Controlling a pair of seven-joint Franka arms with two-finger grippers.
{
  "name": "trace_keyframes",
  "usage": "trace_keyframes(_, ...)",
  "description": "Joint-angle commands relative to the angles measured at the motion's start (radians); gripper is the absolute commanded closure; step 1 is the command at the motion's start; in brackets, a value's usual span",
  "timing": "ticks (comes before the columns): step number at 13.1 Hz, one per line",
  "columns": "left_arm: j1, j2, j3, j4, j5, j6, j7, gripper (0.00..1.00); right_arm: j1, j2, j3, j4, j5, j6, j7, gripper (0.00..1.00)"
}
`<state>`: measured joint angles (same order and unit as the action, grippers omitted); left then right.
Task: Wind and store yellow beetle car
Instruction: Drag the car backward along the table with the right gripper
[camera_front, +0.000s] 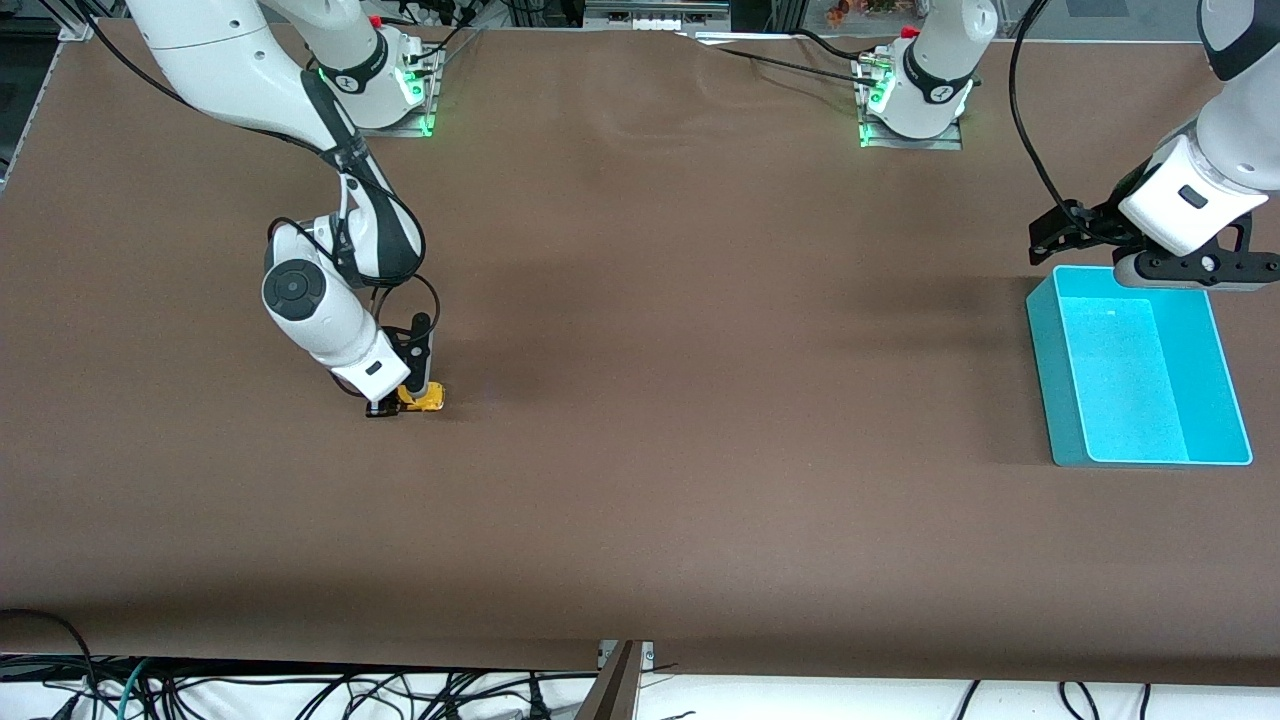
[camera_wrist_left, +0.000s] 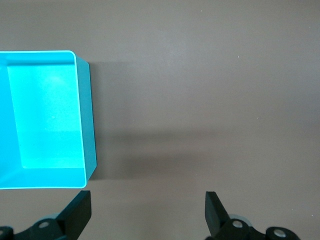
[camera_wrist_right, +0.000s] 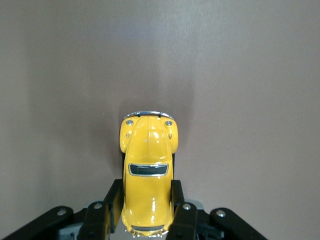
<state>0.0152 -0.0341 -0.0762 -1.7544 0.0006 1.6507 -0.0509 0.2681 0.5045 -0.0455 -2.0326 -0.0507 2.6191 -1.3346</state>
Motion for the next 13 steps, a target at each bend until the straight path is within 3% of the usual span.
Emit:
trace_keyframes(1,-0.001,0.011,0.004,0.030,-0.007,-0.026,0.014,0.00,-0.027,-0.007,0.006,-0.027,0.003,0.012,-0.015,0.59)
trace_keyframes(13,-0.001,0.010,0.006,0.030,-0.007,-0.048,0.013,0.00,-0.153,-0.009,0.006,-0.034,0.003,0.010,-0.182,0.58)
